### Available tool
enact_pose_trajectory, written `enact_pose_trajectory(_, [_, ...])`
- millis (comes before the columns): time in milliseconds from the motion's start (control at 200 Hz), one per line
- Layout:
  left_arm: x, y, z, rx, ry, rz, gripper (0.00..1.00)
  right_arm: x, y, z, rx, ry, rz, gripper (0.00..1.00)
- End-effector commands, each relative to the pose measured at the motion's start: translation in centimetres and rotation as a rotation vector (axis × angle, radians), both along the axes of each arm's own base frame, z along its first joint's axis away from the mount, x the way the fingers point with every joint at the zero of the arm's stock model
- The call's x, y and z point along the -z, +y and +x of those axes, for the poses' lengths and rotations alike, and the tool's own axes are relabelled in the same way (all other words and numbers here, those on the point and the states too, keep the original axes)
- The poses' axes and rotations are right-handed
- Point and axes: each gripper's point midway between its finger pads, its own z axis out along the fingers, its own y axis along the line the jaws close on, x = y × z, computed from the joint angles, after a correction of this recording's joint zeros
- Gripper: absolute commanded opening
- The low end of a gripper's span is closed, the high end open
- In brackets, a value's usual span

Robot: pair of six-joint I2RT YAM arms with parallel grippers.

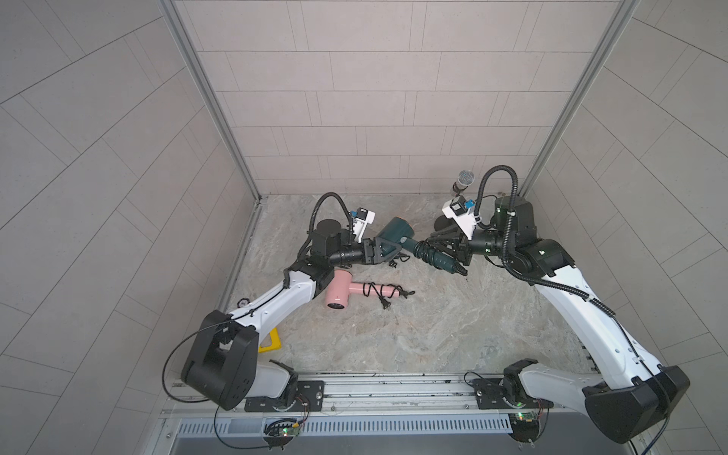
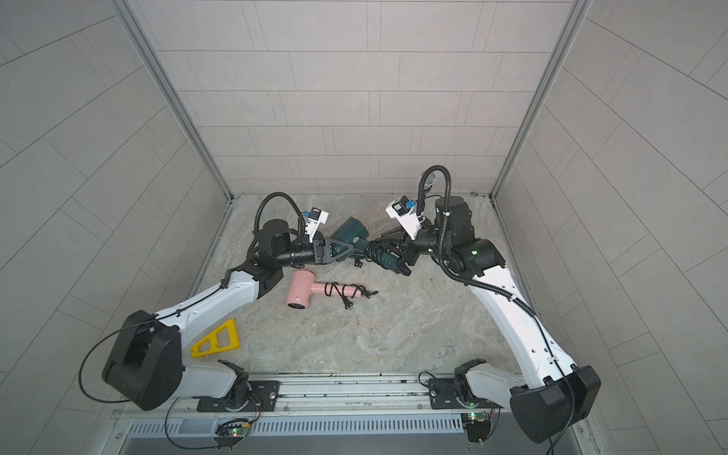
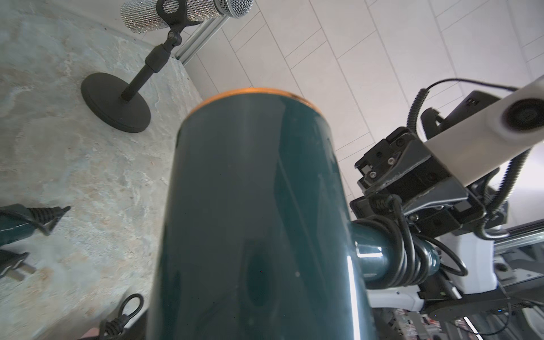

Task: Wrap the cord around the hair dryer
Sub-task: Wrap the power cord around the hair dryer, then place the hair dryer at the center of the board.

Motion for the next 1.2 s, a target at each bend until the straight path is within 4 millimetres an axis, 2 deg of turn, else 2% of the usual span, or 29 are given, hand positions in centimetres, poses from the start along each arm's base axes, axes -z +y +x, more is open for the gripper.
enact_pose_trajectory(0, [-9.9,0.2,-0.6,0.025,-0.173,-0.338,0.00,2.1,0.8,0.3,0.004,0.109,0.071,0.00])
enact_pose_trajectory(95, [-11.1,0.4,0.6,0.010,-0.132,-0.465,0.00,2.3,1.1,0.6,0.030,0.097,0.153,0.00])
enact_pose_trajectory(275, [-11.5,0.4,1.9,-0.045,-0.122,-0.466,0.00,2.8,1.0,0.8,0.129,0.043,0.145,0.00])
enact_pose_trajectory(330, [-11.1,0.4,2.3,-0.069,-0.112,-0.439,0.00,2.9,0.7,1.2,0.170,0.043,0.152,0.00])
enact_pose_trajectory(400, [-9.9,0.2,2.9,-0.106,-0.086,-0.380,0.00,3.5,0.1,1.8,0.227,0.051,0.139,0.00])
enact_pose_trajectory(555, [-5.6,0.6,4.6,-0.253,0.005,-0.195,0.00,6.4,-1.3,2.8,0.355,0.130,0.102,0.00])
enact_pose_trajectory(640, [-3.8,1.0,5.4,-0.332,0.067,-0.144,0.00,7.1,-1.3,3.0,0.378,0.164,0.157,0.00])
enact_pose_trajectory(740, [-2.8,1.3,6.1,-0.385,0.131,-0.143,0.00,7.8,-1.5,3.5,0.432,0.168,0.224,0.00])
enact_pose_trajectory(931, [-1.2,2.0,6.6,-0.457,0.251,-0.153,0.00,8.2,-1.0,2.8,0.508,-0.017,0.159,0.00])
enact_pose_trajectory(1191, [3.4,3.1,6.4,-0.551,0.450,-0.012,0.00,9.4,-1.3,2.0,0.627,-0.172,-0.023,0.00])
